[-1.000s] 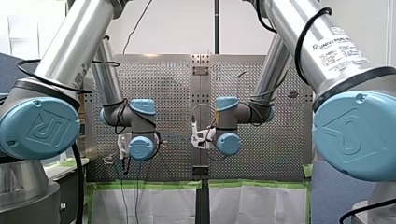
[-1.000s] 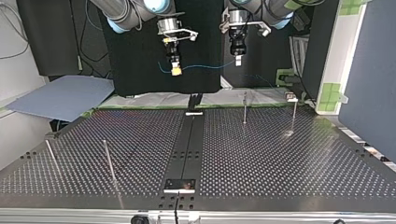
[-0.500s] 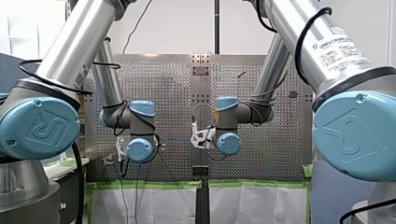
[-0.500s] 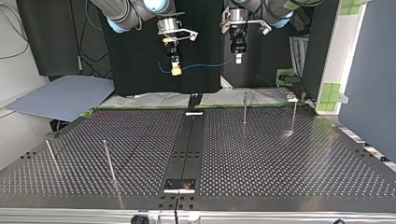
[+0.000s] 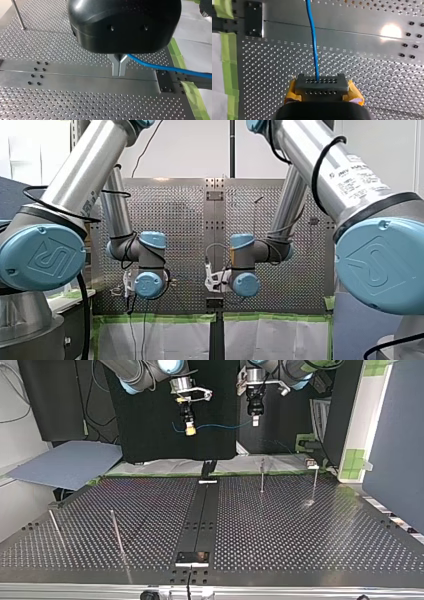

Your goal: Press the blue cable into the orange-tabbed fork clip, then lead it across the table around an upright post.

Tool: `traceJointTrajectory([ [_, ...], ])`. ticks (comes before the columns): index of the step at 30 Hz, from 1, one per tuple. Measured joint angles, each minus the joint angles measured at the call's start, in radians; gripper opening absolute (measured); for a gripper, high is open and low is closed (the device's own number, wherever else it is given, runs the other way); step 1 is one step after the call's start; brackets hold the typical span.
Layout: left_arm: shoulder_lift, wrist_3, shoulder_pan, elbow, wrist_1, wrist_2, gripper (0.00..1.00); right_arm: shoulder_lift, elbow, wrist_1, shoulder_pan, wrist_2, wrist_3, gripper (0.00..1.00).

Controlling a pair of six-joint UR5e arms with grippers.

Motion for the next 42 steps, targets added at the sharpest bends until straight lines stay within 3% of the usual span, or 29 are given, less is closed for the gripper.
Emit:
traceJointTrajectory([
  [33, 0.008, 0.009, -0.009, -0.009, -0.004, 0.009, 0.02, 0.008, 0.003, 0.003, 0.003, 0.003, 0.002, 0.0],
  [38, 0.051, 0.027, -0.039, -0.051, -0.039, 0.027, 0.02, -0.006, 0.023, 0.035, 0.017, 0.025, 0.02, 0.0],
  [42, 0.085, 0.005, -0.038, -0.069, -0.072, 0.03, 0.02, -0.041, 0.024, 0.074, 0.016, 0.016, 0.047, 0.0],
])
